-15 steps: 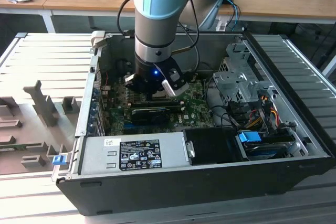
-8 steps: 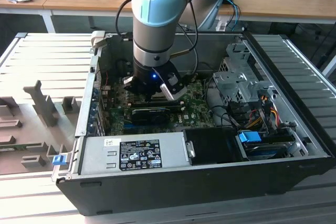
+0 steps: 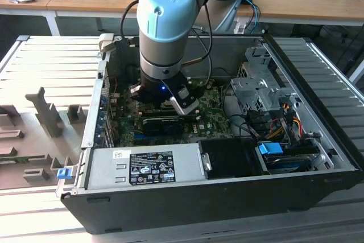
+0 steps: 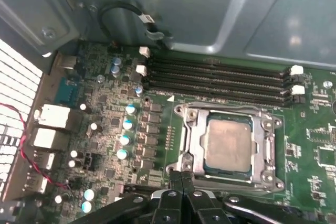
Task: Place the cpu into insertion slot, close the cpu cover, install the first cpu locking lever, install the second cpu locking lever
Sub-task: 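Install the second cpu locking lever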
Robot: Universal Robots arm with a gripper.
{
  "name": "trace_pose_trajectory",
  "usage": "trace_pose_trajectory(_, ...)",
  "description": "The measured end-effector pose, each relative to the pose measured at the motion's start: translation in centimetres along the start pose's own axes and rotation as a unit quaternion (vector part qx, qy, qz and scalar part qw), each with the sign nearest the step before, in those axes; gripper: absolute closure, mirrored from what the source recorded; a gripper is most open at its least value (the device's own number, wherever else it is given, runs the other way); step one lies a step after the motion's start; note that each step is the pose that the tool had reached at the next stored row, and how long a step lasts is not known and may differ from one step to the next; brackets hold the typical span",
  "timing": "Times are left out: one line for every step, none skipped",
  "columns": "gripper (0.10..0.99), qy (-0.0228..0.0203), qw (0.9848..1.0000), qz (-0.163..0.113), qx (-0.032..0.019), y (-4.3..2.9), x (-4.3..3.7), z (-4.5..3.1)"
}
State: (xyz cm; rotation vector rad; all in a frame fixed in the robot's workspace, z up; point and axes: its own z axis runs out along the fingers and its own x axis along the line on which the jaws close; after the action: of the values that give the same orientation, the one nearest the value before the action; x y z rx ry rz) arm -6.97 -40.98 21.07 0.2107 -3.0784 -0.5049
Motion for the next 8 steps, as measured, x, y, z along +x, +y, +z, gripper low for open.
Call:
trace_pose_trajectory(0.980,-0.0002,1.0000,0.000,-0.0013,-0.04,0.05,0.14)
trace_pose_trajectory(0.980,-0.0003,1.0000,0.000,-0.0018,-0.08,0.05,0.26)
trace_pose_trajectory(0.980,-0.0003,1.0000,0.000,-0.0022,-0.14,0.06,0.40)
trace_pose_trajectory(0.980,-0.0003,1.0000,0.000,-0.0025,-0.19,0.06,0.56)
trace_pose_trajectory(0.980,-0.0004,1.0000,0.000,-0.0027,-0.24,0.06,0.71)
trace_pose_trajectory(0.980,-0.0005,1.0000,0.000,-0.0029,-0.27,0.06,0.79)
trace_pose_trajectory(0.980,-0.0004,1.0000,0.000,-0.0031,-0.31,0.07,0.91)
trace_pose_trajectory(0.980,-0.0004,1.0000,0.000,-0.0033,-0.33,0.07,0.98)
